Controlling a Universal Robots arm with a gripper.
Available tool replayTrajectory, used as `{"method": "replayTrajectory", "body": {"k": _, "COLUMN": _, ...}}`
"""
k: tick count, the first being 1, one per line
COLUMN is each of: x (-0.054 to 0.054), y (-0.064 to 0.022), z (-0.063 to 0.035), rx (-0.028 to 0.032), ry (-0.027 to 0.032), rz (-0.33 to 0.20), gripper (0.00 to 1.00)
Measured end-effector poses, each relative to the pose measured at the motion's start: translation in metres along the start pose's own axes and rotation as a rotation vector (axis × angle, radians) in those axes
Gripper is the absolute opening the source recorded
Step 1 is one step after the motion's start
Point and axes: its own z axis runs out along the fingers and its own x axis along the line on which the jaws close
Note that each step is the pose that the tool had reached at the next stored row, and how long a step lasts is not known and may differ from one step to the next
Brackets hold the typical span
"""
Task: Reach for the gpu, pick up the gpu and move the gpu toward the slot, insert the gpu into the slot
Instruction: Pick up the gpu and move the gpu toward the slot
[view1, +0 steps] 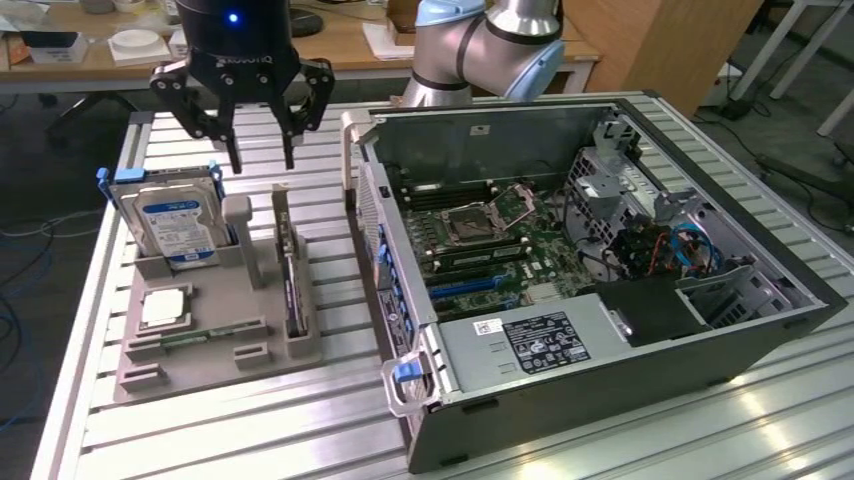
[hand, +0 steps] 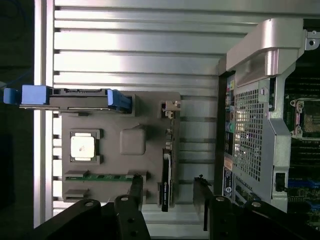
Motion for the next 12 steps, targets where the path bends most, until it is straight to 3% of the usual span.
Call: {"method": "replayTrajectory", "body": {"k": 12, "x": 0.0, "y": -0.0029, "z": 0.0168, "rx": 0.0001, "ry": -0.0033, "rz": -0.014, "gripper": 0.53}}
